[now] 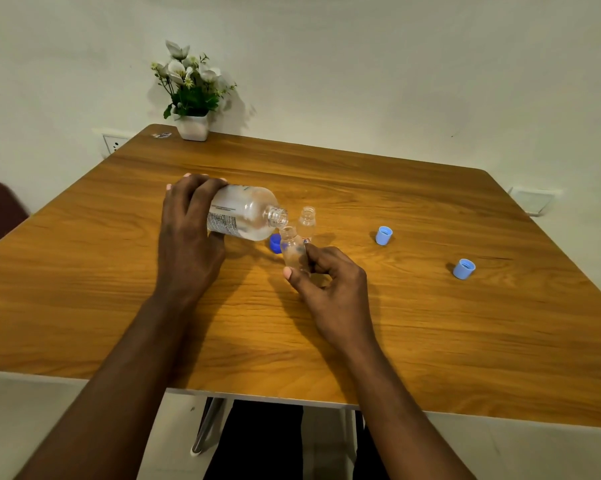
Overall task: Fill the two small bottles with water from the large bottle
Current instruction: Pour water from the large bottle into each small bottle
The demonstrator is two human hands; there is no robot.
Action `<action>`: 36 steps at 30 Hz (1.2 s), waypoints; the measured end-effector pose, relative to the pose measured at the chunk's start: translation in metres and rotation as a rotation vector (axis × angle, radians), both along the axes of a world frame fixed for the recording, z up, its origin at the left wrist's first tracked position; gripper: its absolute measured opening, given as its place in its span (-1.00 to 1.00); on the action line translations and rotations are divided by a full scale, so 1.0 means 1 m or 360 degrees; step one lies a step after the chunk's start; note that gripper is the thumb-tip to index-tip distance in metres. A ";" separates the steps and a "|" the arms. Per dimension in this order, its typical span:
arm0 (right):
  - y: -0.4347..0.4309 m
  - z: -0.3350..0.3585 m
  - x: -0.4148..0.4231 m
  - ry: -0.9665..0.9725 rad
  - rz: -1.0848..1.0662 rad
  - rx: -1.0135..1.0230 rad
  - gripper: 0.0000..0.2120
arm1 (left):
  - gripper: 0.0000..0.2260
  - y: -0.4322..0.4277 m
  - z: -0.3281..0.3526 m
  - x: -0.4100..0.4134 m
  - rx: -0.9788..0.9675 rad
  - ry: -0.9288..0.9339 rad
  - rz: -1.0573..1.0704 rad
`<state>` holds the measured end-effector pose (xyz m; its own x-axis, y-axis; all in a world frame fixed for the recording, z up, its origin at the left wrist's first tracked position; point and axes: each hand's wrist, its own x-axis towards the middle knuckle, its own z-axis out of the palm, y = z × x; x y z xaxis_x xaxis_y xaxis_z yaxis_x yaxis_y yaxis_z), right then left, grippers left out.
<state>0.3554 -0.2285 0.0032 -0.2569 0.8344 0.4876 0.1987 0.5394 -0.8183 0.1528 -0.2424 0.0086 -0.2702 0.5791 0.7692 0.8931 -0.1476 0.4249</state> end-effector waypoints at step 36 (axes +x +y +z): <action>0.002 -0.005 0.001 0.0050 0.0067 -0.0113 -0.70 | -0.51 0.003 0.001 -0.003 0.0199 0.0156 0.0083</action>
<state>0.3567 -0.2261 -0.0015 -0.2782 0.8561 0.4356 0.1508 0.4868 -0.8604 0.1495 -0.2389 0.0101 -0.2174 0.4641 0.8587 0.9373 -0.1462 0.3163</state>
